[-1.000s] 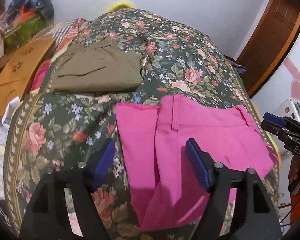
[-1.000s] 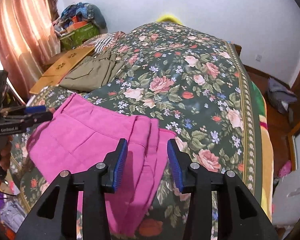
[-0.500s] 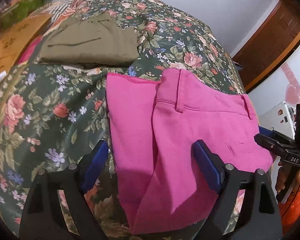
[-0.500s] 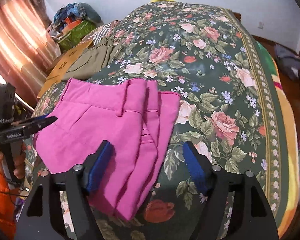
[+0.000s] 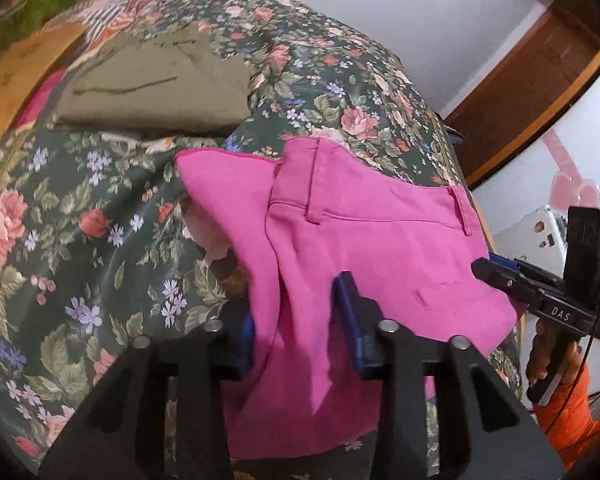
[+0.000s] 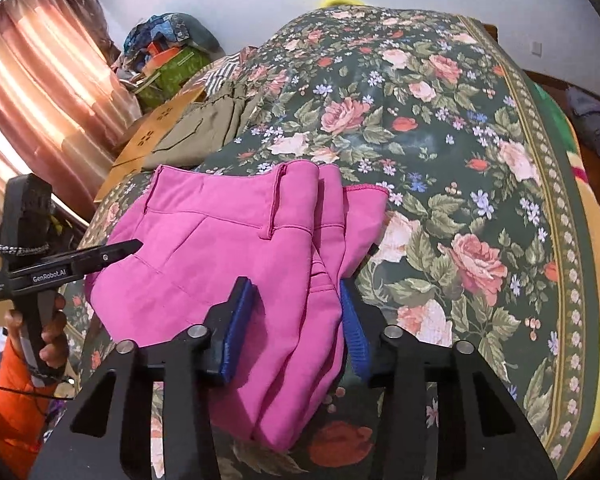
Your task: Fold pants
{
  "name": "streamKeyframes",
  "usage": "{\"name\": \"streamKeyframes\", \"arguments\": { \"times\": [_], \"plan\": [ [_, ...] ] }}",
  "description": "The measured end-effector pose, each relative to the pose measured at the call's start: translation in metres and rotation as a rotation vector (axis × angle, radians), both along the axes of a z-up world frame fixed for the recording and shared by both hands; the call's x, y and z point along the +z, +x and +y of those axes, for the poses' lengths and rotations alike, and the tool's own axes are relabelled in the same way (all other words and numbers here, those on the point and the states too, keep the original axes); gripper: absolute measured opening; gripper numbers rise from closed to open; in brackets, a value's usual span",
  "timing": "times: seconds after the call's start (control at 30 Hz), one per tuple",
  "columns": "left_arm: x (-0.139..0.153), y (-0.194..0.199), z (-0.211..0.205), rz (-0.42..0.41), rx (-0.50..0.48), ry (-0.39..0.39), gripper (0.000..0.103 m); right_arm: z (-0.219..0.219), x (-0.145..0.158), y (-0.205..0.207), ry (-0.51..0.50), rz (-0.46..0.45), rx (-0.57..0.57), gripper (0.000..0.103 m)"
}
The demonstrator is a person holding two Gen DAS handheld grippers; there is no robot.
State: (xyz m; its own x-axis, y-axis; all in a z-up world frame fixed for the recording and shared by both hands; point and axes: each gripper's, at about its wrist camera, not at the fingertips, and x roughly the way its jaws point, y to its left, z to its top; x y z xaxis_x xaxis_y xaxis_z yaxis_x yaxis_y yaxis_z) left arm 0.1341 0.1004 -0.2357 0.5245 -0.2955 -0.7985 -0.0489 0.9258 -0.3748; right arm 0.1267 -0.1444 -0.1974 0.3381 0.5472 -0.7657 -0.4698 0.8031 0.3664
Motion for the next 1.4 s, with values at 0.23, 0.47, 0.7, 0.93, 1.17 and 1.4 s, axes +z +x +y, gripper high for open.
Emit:
{"name": "streamKeyframes", "arguments": {
  "times": [0.23,0.47,0.7,0.93,1.17,1.4],
  "plan": [
    [0.016,-0.004,-0.007,-0.05,-0.014,0.086,0.023,0.0,0.013,-0.002,-0.033,-0.067,-0.001,0.016],
    [0.043,-0.004,-0.007,-0.119,-0.026,0.102,0.02,0.004,0.03,0.0,-0.026,-0.116,0.01,0.013],
    [0.073,0.002,-0.004,-0.195,-0.028,0.122,0.019,0.017,0.052,0.007,-0.013,-0.165,0.024,0.013],
    [0.094,0.016,0.016,-0.256,0.001,0.151,0.019,0.035,0.076,0.026,0.004,-0.23,0.044,0.013],
    [0.109,0.037,0.053,-0.303,0.062,0.194,0.019,0.071,0.097,0.054,0.045,-0.297,0.077,0.013],
    [0.114,0.067,0.098,-0.329,0.115,0.206,0.019,0.109,0.104,0.089,0.081,-0.326,0.102,0.013]
  ]
}}
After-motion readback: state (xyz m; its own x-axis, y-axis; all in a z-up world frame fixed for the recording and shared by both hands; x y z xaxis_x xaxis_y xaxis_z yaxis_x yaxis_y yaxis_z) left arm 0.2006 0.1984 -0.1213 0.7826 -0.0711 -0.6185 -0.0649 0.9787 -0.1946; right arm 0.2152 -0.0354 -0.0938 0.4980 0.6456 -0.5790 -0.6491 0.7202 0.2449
